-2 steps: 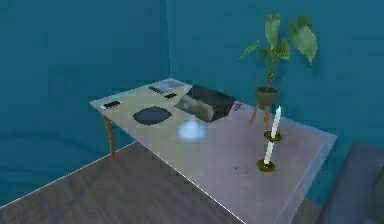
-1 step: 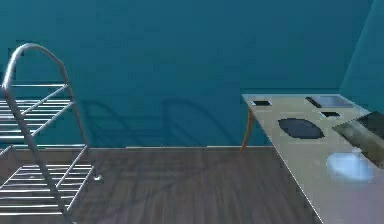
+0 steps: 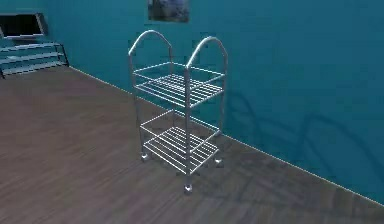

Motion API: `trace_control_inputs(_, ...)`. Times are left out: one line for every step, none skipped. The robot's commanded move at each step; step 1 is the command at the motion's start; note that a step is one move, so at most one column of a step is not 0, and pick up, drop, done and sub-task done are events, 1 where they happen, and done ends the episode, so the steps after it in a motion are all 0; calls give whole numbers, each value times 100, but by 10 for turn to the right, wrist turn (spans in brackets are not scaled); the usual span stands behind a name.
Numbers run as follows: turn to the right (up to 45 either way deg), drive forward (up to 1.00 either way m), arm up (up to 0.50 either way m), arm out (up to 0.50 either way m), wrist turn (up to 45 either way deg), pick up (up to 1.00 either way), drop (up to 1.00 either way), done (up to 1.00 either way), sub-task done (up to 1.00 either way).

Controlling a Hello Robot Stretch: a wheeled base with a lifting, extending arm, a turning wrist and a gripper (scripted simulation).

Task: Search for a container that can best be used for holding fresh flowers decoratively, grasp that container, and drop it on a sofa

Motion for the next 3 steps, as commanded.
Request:
trace_control_inputs(450, 0, 0, 0, 0, 0, 0, 0, 0)
trace_control_inputs(30, 0, 0, 0, 0, 0, 0, 0, 0)
trace_control_inputs(0, 60, 0, 0, 0, 0, 0, 0, 0)
